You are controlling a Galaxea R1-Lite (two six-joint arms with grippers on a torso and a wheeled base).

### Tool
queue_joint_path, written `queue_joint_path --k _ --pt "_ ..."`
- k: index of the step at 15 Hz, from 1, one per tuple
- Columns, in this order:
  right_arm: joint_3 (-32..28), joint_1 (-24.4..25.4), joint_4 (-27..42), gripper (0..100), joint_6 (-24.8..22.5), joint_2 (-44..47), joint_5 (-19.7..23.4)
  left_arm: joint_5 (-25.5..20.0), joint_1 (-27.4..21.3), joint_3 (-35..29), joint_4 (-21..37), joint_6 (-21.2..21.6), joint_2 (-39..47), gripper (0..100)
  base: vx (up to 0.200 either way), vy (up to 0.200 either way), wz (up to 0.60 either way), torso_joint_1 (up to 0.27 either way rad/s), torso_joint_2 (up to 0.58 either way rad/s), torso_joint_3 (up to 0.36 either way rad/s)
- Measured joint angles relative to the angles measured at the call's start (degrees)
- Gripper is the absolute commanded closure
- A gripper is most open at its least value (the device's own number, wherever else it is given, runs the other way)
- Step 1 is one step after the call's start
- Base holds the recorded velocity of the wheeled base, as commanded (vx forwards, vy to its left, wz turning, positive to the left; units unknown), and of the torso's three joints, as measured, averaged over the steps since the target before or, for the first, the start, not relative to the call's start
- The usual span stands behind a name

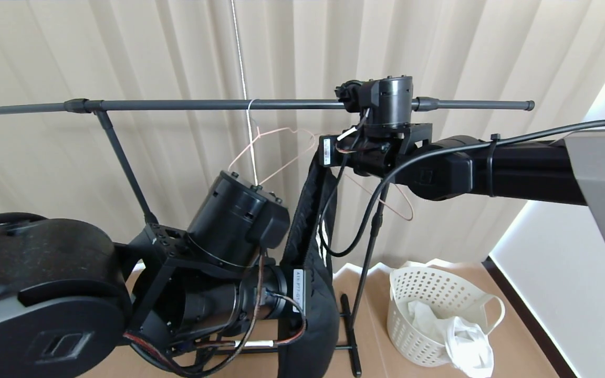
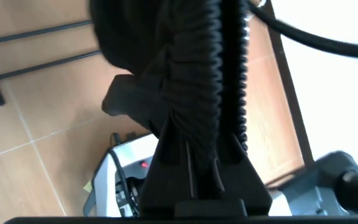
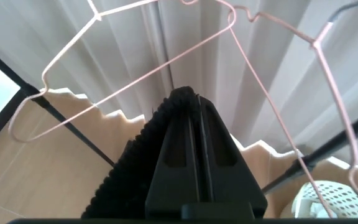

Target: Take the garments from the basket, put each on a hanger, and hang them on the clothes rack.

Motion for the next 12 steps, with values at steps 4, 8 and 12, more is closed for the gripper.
queue_joint_path --k 4,8,12 --pt "10.56 -2.82 -0.3 100 0.27 -7.52 0.35 0.69 6.63 -2.43 -0.28 2.27 -0.44 100 0.0 0.0 0.0 0.0 0.0 0.0" --pt "23.02 -3.74 -0.2 100 -0.02 -15.88 1.54 1.05 12.07 -8.66 -0.22 4.61 1.38 100 0.0 0.0 0.0 0.0 0.0 0.0" --pt "36.27 -3.86 0.73 100 -1.34 -25.27 4.49 1.57 13.97 -16.18 0.11 5.84 5.49 100 0.0 0.0 0.0 0.0 0.0 0.0"
